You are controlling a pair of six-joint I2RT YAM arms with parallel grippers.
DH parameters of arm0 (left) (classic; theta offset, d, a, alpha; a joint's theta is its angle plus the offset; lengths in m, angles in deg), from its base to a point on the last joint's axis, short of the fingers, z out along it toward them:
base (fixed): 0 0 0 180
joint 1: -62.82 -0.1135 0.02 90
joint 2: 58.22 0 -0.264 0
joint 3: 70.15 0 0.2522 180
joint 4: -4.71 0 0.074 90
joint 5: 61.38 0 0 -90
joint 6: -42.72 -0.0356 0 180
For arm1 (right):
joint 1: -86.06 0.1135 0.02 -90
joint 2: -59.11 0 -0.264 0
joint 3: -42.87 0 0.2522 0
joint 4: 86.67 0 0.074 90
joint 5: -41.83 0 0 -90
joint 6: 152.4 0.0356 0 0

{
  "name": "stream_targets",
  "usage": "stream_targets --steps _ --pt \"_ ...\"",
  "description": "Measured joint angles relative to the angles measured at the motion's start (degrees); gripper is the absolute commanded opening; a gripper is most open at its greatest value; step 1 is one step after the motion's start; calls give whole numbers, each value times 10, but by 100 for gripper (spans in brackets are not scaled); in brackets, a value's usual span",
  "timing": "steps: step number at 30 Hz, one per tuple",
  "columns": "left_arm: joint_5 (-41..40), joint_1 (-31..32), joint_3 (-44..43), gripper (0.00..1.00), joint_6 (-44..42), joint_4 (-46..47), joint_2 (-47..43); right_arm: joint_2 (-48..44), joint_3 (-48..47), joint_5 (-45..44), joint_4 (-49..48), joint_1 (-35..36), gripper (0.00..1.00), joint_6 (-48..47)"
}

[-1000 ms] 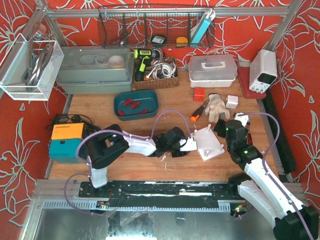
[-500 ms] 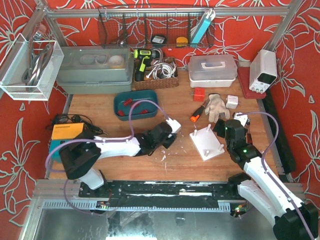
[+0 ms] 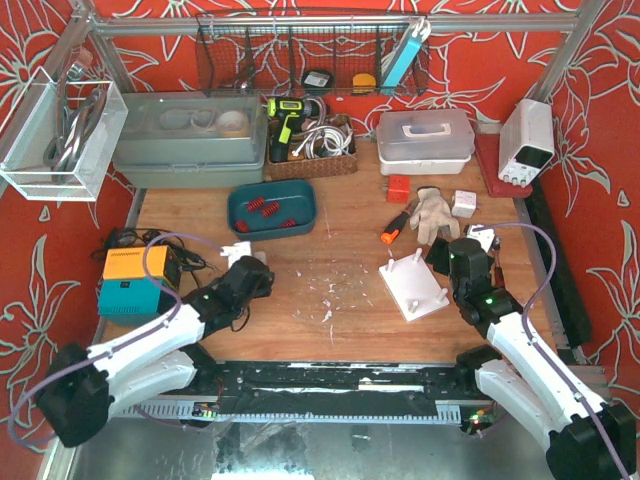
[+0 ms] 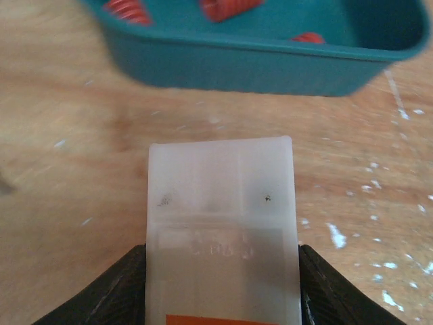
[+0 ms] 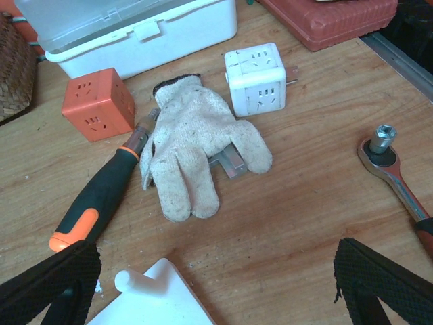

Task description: Install the large spring

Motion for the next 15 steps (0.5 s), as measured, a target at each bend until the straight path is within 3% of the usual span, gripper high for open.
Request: stream_targets --steps 6,12,15 --pt "-12 -55 35 0 141 -97 -58 9 0 2 -5 0 95 0" --pt "-20 -92 2 1 266 -186 90 16 0 7 -8 0 94 0" --pt "-26 -93 -23 13 295 -200 127 17 0 8 -9 0 94 0"
